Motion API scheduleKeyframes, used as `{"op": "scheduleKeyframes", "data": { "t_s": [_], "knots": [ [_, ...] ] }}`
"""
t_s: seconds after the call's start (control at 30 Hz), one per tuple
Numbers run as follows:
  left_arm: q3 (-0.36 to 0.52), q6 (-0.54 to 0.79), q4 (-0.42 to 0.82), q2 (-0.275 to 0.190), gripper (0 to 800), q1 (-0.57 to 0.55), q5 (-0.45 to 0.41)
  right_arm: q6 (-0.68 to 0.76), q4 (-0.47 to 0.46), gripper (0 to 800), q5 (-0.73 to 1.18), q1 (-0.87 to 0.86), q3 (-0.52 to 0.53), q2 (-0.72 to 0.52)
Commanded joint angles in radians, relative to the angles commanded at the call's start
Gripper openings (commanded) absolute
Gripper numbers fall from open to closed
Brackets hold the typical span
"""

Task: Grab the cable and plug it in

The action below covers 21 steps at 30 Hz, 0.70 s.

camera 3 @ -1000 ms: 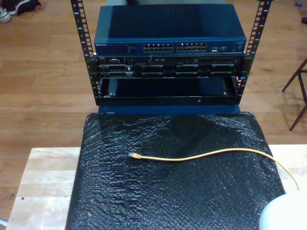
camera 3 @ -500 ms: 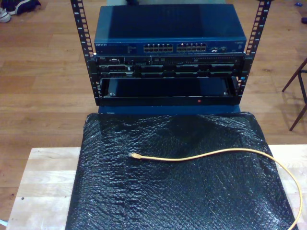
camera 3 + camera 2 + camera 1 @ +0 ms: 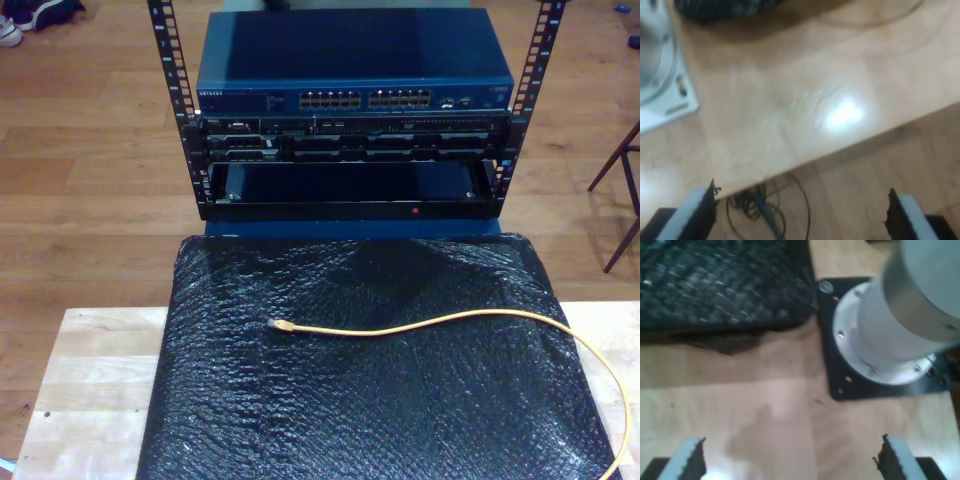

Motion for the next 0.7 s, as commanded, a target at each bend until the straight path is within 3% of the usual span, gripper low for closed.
{"op": "scheduleKeyframes", "data": {
  "t_s": [0.27,0.47,0.7],
  "knots": [
    [0.0,-0.066,-0.058,0.002,800,-0.041,0.002,0.118,0.06,793,0.031,0.123,-0.041,0.002],
    [0.002,-0.114,-0.092,0.002,800,-0.077,0.009,0.201,0.158,793,0.08,0.204,-0.072,0.008],
    [0.002,-0.219,-0.12,0.002,800,-0.158,0.006,0.308,0.18,793,0.074,0.336,-0.089,0.008]
  ]
}}
